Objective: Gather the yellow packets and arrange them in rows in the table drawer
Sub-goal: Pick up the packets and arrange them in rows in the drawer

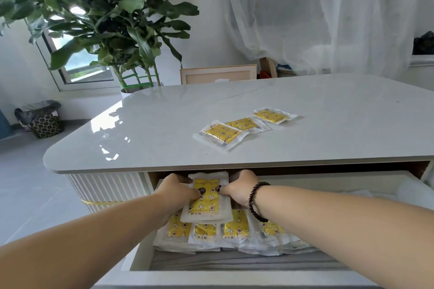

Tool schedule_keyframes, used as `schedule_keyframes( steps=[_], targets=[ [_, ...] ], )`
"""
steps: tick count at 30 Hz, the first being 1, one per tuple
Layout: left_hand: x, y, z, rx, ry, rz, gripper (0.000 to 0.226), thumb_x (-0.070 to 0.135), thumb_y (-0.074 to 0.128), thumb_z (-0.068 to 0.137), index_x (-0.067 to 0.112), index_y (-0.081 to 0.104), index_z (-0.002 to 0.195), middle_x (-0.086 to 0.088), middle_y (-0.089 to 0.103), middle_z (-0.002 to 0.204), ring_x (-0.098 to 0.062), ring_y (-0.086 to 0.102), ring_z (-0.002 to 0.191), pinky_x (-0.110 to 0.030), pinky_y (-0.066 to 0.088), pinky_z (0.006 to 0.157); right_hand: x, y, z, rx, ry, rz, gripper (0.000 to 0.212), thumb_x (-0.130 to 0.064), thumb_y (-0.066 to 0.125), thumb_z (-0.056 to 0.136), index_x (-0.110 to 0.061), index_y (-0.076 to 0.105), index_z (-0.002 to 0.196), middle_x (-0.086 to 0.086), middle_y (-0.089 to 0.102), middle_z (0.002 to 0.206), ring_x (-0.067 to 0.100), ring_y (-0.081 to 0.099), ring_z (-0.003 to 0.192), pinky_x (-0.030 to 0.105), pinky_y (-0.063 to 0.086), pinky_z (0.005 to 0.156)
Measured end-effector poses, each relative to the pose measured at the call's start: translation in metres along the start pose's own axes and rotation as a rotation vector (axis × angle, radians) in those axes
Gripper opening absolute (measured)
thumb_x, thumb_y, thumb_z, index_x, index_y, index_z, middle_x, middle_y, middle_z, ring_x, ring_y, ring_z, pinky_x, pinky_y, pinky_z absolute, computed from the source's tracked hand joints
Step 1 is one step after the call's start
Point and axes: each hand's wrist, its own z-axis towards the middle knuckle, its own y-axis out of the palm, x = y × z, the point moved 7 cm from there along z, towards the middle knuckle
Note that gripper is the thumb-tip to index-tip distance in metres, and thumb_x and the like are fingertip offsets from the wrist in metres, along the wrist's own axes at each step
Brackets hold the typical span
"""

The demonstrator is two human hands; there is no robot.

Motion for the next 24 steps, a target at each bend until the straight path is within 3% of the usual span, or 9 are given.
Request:
schedule_keyframes(
  steps=[1,3,5,7,10,13,16,20,24],
  targets=[
    [-0.001,-0.005,0.002,0.028,0.016,0.039,0.040,0.009,0.075,0.079,0.012,0.054,0.113,-0.013,0.065,0.109,-0.029,0.067,0.096,-0.047,0.057,0.087,-0.005,0.004,0.000,-0.019,0.009,-0.015,0.016,-0.023,0.063,0.090,-0.010,0.053,0.085,0.010,0.054,0.087,0.023,0.056,0.100,0.030,0.048,0.093],
    [-0.003,-0.015,0.006,0.072,0.035,0.130,0.040,0.010,0.075,0.079,0.010,0.056,0.115,-0.013,0.063,0.110,-0.027,0.066,0.097,-0.042,0.056,0.089,-0.013,0.021,-0.001,-0.082,0.008,-0.105,0.024,-0.015,0.050,0.097,-0.017,0.043,0.073,0.004,0.039,0.072,0.019,0.050,0.085,0.029,0.046,0.084],
    [-0.007,-0.020,0.010,0.064,0.041,0.194,0.047,0.008,0.075,0.079,0.009,0.056,0.122,-0.011,0.061,0.113,-0.023,0.064,0.095,-0.035,0.056,0.085,-0.014,0.034,0.005,-0.079,-0.003,-0.171,0.006,-0.014,0.050,0.096,-0.016,0.055,0.096,0.003,0.049,0.083,0.013,0.048,0.077,0.022,0.044,0.071],
    [-0.012,-0.022,0.011,0.043,0.055,0.285,0.056,0.009,0.076,0.078,0.010,0.054,0.130,-0.009,0.059,0.121,-0.021,0.061,0.099,-0.030,0.053,0.083,-0.015,0.044,0.010,-0.076,-0.027,-0.255,0.017,-0.012,0.050,0.094,-0.011,0.056,0.109,0.002,0.054,0.090,0.011,0.053,0.080,0.021,0.046,0.072],
    [-0.020,-0.022,0.014,0.034,0.088,0.422,0.066,0.011,0.077,0.077,0.013,0.050,0.137,-0.007,0.055,0.133,-0.021,0.057,0.111,-0.027,0.052,0.089,-0.012,0.054,0.015,-0.098,-0.030,-0.314,0.007,-0.012,0.046,0.094,-0.012,0.048,0.088,-0.002,0.037,0.073,0.007,0.042,0.065,0.014,0.036,0.056],
    [-0.026,-0.017,0.015,0.011,0.117,0.515,0.068,0.013,0.074,0.081,0.013,0.044,0.143,-0.005,0.053,0.138,-0.019,0.057,0.110,-0.028,0.052,0.092,-0.012,0.057,0.013,-0.112,-0.027,-0.321,0.006,-0.009,0.049,0.093,-0.014,0.046,0.092,-0.002,0.036,0.071,0.009,0.042,0.062,0.016,0.032,0.046],
    [-0.028,-0.013,0.017,0.011,0.145,0.607,0.068,0.017,0.071,0.083,0.015,0.042,0.144,-0.005,0.055,0.134,-0.014,0.056,0.093,-0.030,0.055,0.089,-0.010,0.060,0.016,-0.110,-0.030,-0.341,0.017,-0.007,0.052,0.091,-0.014,0.044,0.078,-0.001,0.040,0.070,0.012,0.045,0.066,0.018,0.037,0.052],
    [-0.029,-0.008,0.022,0.005,0.173,0.760,0.058,0.021,0.068,0.085,0.017,0.049,0.140,-0.002,0.058,0.131,-0.015,0.060,0.091,-0.024,0.055,0.078,-0.004,0.061,0.021,-0.061,-0.016,-0.394,0.011,-0.014,0.056,0.091,-0.009,0.052,0.100,0.000,0.049,0.079,0.015,0.051,0.078,0.018,0.038,0.052],
    [-0.023,-0.004,0.024,0.016,0.217,0.934,0.015,0.021,0.063,0.082,0.023,0.062,0.097,0.000,0.061,0.107,-0.017,0.057,0.088,-0.028,0.054,0.078,-0.005,0.059,0.022,0.010,-0.060,-0.410,0.045,-0.013,0.063,0.087,-0.007,0.047,0.128,0.004,0.056,0.114,0.018,0.057,0.102,0.022,0.045,0.074]
  ],
)
